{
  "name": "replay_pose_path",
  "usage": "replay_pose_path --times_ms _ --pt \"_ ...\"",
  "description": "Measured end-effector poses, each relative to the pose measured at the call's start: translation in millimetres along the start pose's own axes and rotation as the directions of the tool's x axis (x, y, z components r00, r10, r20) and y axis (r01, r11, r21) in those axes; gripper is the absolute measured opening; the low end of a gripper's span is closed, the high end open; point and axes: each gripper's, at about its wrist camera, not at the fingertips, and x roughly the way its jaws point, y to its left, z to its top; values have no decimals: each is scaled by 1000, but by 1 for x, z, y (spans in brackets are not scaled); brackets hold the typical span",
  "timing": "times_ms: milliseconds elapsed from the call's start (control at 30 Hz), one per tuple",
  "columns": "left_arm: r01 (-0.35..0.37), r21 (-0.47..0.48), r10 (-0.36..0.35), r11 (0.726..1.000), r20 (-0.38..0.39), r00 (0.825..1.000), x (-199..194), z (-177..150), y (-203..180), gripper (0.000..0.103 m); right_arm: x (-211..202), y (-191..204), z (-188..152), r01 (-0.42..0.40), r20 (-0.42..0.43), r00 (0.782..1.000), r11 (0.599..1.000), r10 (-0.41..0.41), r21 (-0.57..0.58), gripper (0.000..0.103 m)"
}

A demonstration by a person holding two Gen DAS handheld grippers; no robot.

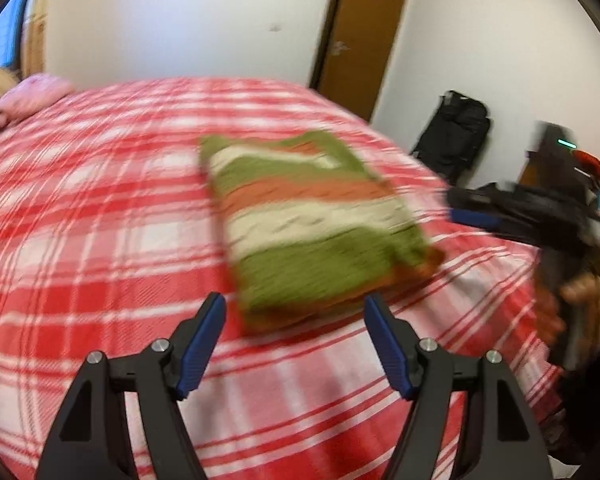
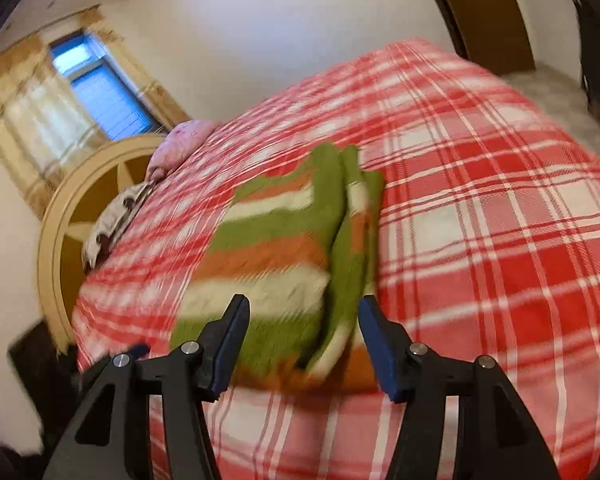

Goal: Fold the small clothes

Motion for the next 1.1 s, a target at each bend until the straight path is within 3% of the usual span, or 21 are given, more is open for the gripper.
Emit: replay_pose_path --times_ms 133,233,267,300,333,433,500,600,700,800,933,1000,1033,1100 --pt "-26 -26 25 999 -54 998 9 -13 8 74 21 34 -17 79 -68 993 977 -94 -198 58" --pt "-88 12 89 996 -78 993 19 -13 2 74 45 34 -24 139 -122 978 962 -171 -233 56" --pt "-113 26 115 993 -79 990 23 -12 -1 74 50 31 -25 137 -139 976 965 -171 -225 50" --pt "-129 31 131 991 -82 988 26 -11 -2 74 54 28 -26 136 -156 973 965 -173 -223 33" --pt "-152 28 154 988 -88 984 29 -10 -1 74 56 27 -28 139 -167 969 964 -180 -228 23" --pt "-193 -59 183 979 -138 973 41 -5 17 76 50 31 -28 158 -156 966 947 -208 -280 14" --pt "-171 -126 153 977 -141 978 44 -3 26 79 39 29 -25 200 -113 964 937 -240 -285 12" --pt "-146 -113 132 983 -117 984 46 3 14 78 20 20 -15 184 -72 977 965 -200 -188 11" --pt "-174 -67 167 982 -97 981 54 6 -4 78 15 18 -12 118 -68 990 986 -127 -120 11" --pt "-185 -119 174 976 -100 980 62 13 -6 78 17 26 -13 124 -74 988 982 -136 -142 11" --pt "-288 -188 270 939 -117 956 66 16 12 80 12 25 -12 121 -59 990 984 -129 -129 11" --pt "-283 -213 262 935 -122 957 63 12 23 80 12 22 -11 154 -53 985 979 -163 -134 6" --pt "-312 -205 294 927 -115 949 56 10 27 79 13 18 -12 157 -63 984 979 -167 -131 6" --pt "-307 -189 294 933 -94 951 47 8 31 80 18 8 -20 114 -104 987 990 -122 -79 6"
